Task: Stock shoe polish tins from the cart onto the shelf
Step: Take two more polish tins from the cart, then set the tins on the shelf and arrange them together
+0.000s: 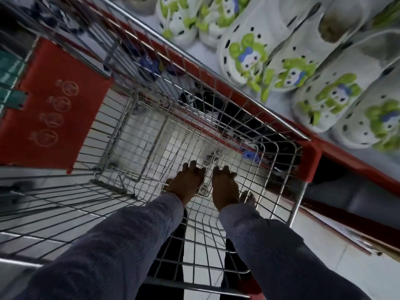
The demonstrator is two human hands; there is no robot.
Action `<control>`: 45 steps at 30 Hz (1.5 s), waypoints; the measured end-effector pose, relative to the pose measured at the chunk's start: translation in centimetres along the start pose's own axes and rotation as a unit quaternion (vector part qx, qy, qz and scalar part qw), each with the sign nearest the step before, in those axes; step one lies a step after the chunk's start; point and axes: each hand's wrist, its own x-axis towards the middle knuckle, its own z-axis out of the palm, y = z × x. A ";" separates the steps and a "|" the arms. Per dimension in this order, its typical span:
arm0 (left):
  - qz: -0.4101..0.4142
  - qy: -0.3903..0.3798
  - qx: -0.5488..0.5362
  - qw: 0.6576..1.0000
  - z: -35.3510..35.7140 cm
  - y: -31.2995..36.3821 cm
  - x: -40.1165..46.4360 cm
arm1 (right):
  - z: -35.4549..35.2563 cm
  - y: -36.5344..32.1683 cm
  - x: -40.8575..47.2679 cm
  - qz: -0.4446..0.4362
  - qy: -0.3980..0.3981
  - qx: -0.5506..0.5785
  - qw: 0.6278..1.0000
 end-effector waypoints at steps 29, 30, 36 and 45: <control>0.165 0.483 -0.104 0.854 -47.3 14.9 -28.6 | -51.6 6.7 -27.3 -0.138 0.418 0.287 0.851; 0.165 0.490 -0.109 0.849 -48.0 15.1 -28.0 | -52.1 7.0 -27.0 -0.133 0.423 0.288 0.849; 0.199 0.511 -0.164 0.820 -54.9 20.3 -26.1 | -57.5 9.2 -25.0 -0.097 0.487 0.313 0.809; 0.154 0.451 -0.139 0.868 -56.9 21.1 -19.9 | -58.1 9.4 -20.4 -0.046 0.421 0.316 0.849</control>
